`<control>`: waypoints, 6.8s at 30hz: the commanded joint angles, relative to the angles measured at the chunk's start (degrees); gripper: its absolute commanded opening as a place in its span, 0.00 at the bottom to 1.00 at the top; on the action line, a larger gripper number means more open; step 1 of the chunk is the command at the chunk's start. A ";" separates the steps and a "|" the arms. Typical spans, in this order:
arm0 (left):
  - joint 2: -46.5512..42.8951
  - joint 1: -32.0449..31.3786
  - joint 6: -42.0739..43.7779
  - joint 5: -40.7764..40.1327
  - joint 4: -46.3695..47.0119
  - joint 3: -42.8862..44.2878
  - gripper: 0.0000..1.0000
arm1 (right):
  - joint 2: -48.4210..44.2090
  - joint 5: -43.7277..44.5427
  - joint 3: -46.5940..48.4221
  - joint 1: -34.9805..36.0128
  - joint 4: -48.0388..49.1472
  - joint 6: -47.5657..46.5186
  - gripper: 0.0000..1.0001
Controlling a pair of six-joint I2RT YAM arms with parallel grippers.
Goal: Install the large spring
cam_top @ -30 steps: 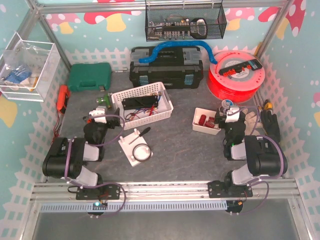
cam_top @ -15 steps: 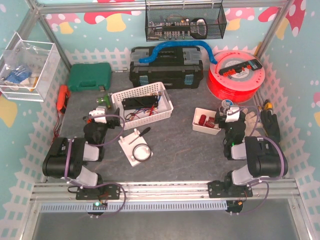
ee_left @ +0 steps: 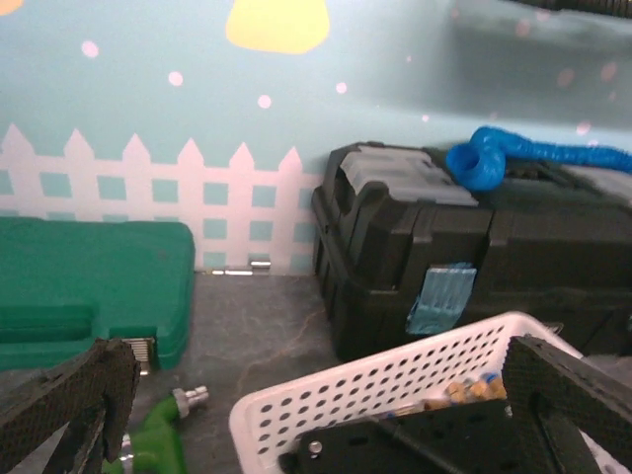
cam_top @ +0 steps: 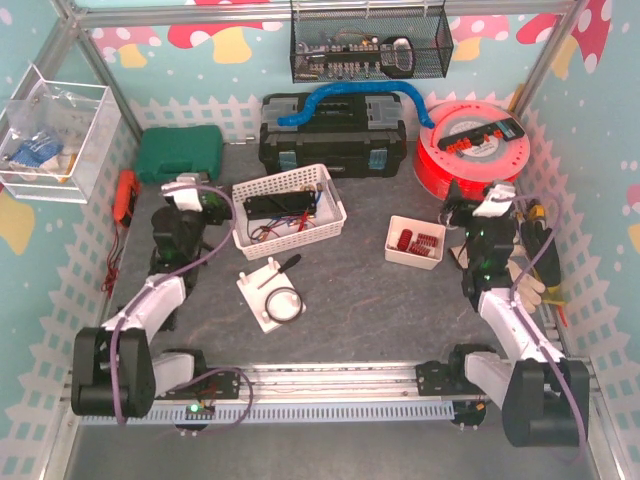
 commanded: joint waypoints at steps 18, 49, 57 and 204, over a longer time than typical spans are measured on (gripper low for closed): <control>-13.92 -3.62 -26.03 10.91 -36.38 3.58 0.92 | -2.71 -21.30 13.59 6.67 -38.63 17.96 0.99; 19.63 -44.03 6.67 -26.60 -63.24 25.81 0.43 | -6.24 8.44 3.13 27.49 -31.35 13.22 0.99; 25.51 -44.03 6.82 -26.23 -64.29 28.65 0.40 | -7.79 9.96 2.94 27.49 -31.86 13.01 0.99; 5.78 -65.91 -42.93 -26.81 -81.28 17.02 0.35 | -5.27 13.41 3.47 27.49 -32.33 12.46 0.99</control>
